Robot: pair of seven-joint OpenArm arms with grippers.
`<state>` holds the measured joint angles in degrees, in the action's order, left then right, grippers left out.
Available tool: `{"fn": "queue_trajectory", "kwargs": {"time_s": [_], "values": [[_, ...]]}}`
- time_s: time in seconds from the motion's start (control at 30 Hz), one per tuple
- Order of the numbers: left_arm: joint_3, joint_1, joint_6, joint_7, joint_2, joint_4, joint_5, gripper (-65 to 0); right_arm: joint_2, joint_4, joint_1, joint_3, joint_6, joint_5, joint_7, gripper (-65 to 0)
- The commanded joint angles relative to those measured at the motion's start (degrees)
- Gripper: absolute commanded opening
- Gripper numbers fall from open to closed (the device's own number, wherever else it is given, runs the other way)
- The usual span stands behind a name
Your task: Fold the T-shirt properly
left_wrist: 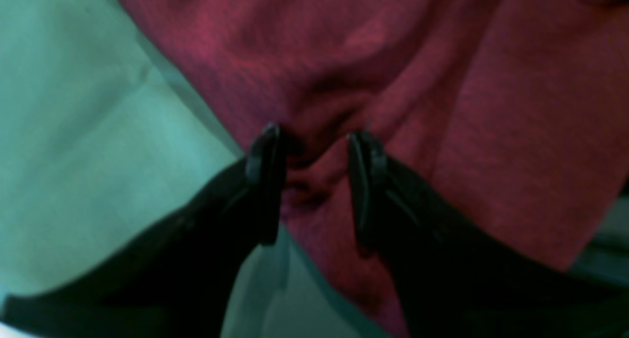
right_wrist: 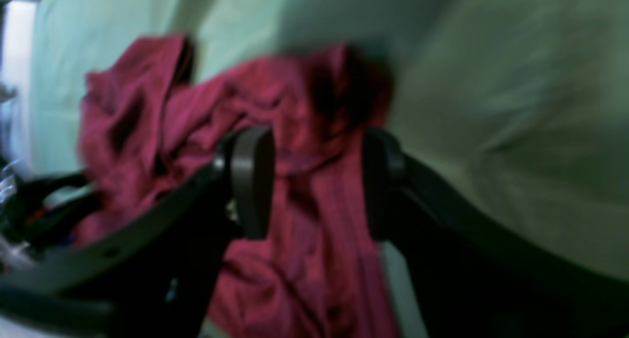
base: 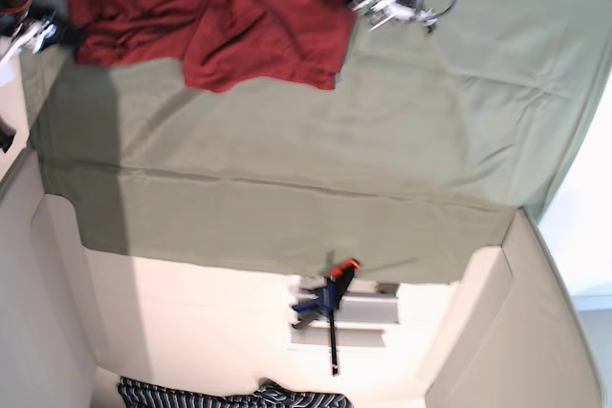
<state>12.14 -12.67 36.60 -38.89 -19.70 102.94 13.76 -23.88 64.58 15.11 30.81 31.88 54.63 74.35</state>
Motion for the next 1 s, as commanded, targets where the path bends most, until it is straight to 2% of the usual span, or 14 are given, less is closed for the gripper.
{"fn": "queue_trajectory", "kwargs": {"time_s": [0.0, 0.13, 0.33, 0.47, 0.77, 0.97], "values": [[-0.22, 0.46, 0.04, 1.2, -0.28, 0.09, 0.57, -39.5, -1.18, -0.2, 1.2, -0.44, 0.96, 2.05, 0.74, -36.1], [-0.22, 0.42, 0.04, 1.42, -0.28, -1.03, 0.59, -39.5, -1.2, -1.31, 1.2, -1.73, 0.92, 1.33, 2.56, -36.1], [-0.22, 0.44, 0.04, 1.51, -0.28, -1.03, 0.61, -39.5, -3.61, 1.46, -0.5, -1.62, -0.33, -6.08, 2.54, -36.2], [-0.22, 0.44, 0.04, 3.45, -0.11, -1.01, 0.63, -39.5, -4.35, 3.26, -3.48, -1.64, -0.57, -7.89, 1.64, -36.2], [-0.2, 0.44, 0.04, 4.39, 2.19, -1.01, 0.63, -39.5, 0.66, 2.99, -7.32, -1.7, -0.52, -5.09, 1.14, -36.1], [-0.22, 0.44, 0.07, 4.37, 2.69, -1.01, 0.57, -39.5, 0.85, 3.89, -7.21, -1.7, -0.55, -4.2, 1.33, -36.1]]}}
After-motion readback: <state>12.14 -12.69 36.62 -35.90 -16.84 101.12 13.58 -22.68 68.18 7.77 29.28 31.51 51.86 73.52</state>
